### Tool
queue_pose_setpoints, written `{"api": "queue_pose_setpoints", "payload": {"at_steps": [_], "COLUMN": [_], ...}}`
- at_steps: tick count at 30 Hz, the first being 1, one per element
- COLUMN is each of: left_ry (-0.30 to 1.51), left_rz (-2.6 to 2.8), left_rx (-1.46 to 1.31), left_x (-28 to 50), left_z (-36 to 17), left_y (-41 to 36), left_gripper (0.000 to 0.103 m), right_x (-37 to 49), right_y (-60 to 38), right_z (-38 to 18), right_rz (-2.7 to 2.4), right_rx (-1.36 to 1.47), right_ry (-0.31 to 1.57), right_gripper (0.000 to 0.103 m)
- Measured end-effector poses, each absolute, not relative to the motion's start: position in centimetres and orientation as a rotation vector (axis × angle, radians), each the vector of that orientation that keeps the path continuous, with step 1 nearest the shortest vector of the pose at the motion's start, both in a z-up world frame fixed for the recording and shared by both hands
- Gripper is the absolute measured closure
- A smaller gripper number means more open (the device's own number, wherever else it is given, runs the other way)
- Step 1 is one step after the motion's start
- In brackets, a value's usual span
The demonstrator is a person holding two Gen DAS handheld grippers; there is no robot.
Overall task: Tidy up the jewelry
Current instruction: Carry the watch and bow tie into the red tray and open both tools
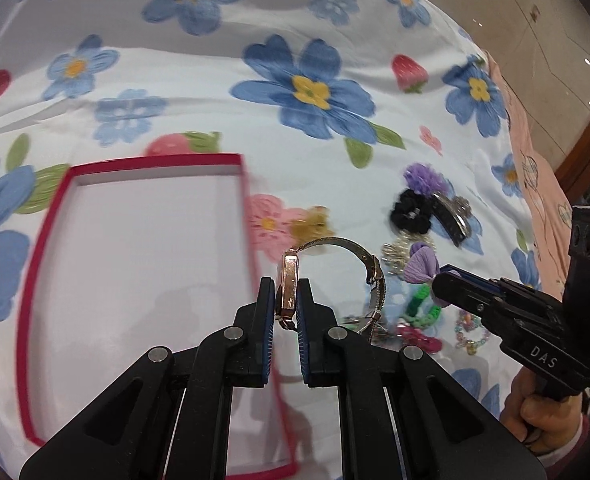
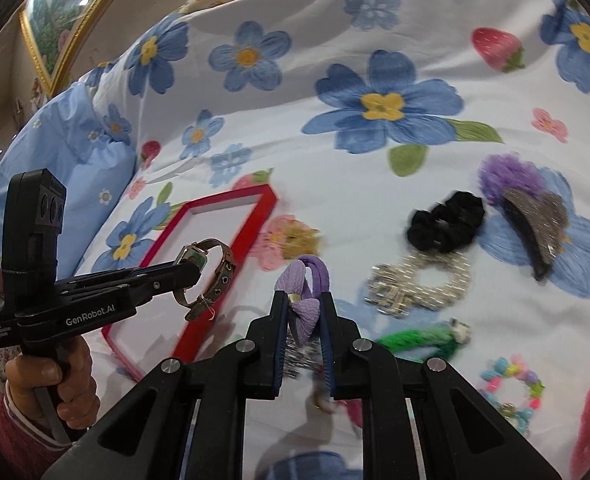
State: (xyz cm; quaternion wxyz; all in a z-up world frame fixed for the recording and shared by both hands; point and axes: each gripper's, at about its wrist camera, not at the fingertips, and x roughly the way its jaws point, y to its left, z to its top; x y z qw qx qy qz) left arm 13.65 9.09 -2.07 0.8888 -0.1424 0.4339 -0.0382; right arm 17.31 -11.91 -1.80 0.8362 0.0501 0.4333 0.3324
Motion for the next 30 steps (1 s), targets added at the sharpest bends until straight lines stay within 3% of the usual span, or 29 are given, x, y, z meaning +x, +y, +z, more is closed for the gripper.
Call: {"api": "queue_pose_setpoints", "payload": {"at_steps": [17, 30], "left_ry": [0.914, 1.006], "left_rz": [0.092, 0.167], "left_rx": [-0.294, -0.285], "left_x": [12.9, 17.4], "left_z": [-2.9, -6.9], "left_y": [18.8, 24.0], "left_gripper": [0.094, 0.094], "right_x": [18.7, 22.4], "right_y": [-0.8, 7.4], "right_z": [-2.2, -5.5], "right_rz": [0.863, 0.903], "right_rx": [0.055, -0.073], "right_ry": [0.937, 1.010], "right_gripper": [0.088, 0.088]}}
